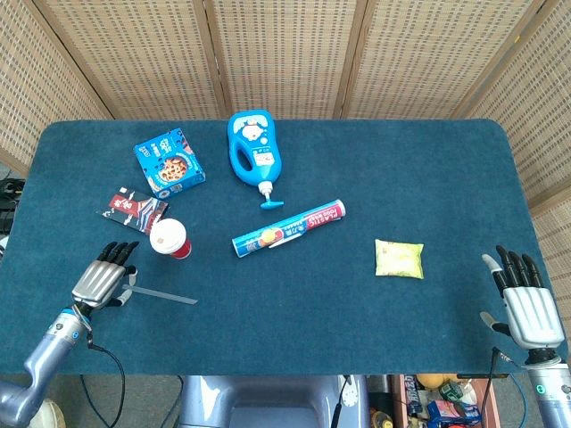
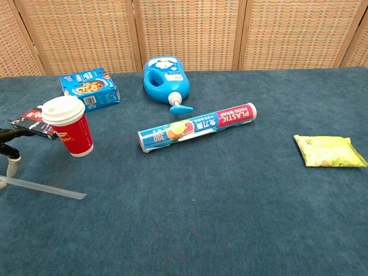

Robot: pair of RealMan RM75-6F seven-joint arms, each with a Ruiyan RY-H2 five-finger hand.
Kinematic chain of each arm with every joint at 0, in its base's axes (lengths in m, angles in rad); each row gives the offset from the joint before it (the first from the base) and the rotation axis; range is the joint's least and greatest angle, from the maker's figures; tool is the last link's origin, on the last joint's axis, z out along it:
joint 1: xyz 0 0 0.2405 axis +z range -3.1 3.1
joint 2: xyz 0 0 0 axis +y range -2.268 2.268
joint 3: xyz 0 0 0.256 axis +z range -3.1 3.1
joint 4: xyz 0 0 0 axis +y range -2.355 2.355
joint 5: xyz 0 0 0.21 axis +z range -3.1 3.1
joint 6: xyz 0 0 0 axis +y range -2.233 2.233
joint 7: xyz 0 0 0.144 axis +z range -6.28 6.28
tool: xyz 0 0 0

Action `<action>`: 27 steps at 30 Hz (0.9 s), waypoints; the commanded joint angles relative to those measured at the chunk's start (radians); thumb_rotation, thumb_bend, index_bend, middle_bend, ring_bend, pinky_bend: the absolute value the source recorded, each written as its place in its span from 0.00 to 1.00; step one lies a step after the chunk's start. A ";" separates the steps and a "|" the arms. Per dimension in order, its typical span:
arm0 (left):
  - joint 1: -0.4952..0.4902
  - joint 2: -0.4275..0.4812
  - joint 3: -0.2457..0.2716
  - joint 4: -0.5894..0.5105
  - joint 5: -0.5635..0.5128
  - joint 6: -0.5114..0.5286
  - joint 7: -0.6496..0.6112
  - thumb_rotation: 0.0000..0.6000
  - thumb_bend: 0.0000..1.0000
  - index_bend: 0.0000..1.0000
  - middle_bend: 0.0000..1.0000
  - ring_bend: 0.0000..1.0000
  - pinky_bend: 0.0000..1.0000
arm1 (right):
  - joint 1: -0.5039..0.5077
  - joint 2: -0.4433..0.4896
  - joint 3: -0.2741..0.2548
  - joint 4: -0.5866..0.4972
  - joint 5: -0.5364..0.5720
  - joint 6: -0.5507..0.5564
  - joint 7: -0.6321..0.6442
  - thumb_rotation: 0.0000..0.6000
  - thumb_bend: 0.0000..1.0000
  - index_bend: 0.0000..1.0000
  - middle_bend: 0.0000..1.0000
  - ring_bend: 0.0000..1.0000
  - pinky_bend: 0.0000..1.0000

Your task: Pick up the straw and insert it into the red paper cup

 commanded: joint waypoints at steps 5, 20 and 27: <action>0.028 0.126 0.008 -0.087 0.080 0.156 0.057 1.00 0.37 0.56 0.00 0.00 0.00 | -0.001 0.004 0.002 -0.005 0.004 0.000 0.007 1.00 0.00 0.00 0.00 0.00 0.00; -0.027 0.496 -0.079 -0.330 0.234 0.341 0.353 1.00 0.37 0.59 0.00 0.00 0.00 | 0.018 0.010 0.038 0.016 0.076 -0.051 0.054 1.00 0.00 0.00 0.00 0.00 0.00; -0.106 0.571 -0.115 -0.317 0.285 0.285 0.422 1.00 0.37 0.60 0.00 0.00 0.00 | 0.019 0.012 0.044 0.024 0.093 -0.062 0.066 1.00 0.00 0.00 0.00 0.00 0.00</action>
